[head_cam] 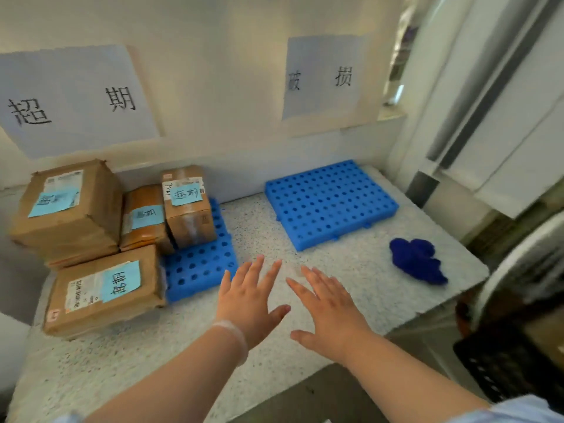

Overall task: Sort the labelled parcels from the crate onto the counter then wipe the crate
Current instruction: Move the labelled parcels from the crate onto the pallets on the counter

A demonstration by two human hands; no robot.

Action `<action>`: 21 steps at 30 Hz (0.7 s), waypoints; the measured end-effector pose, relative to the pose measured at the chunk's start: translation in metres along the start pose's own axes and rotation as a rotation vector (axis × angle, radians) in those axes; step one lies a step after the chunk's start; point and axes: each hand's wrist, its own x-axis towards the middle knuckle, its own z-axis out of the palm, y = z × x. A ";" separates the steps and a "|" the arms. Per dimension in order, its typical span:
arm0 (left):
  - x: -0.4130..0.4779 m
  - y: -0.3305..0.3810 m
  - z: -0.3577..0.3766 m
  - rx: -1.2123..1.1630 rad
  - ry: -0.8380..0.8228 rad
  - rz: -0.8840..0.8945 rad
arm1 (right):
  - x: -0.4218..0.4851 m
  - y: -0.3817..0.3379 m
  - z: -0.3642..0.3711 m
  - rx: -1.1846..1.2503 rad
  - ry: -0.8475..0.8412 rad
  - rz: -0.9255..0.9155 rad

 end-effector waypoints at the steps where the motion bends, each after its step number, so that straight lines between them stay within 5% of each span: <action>1: 0.004 0.029 0.001 -0.009 0.009 0.056 | -0.022 0.022 -0.005 -0.008 0.008 0.045; 10: 0.009 0.279 0.018 -0.062 0.006 0.485 | -0.211 0.170 -0.031 -0.033 0.123 0.472; 21: 0.017 0.434 0.049 -0.081 -0.136 0.786 | -0.320 0.258 -0.009 0.194 0.162 0.861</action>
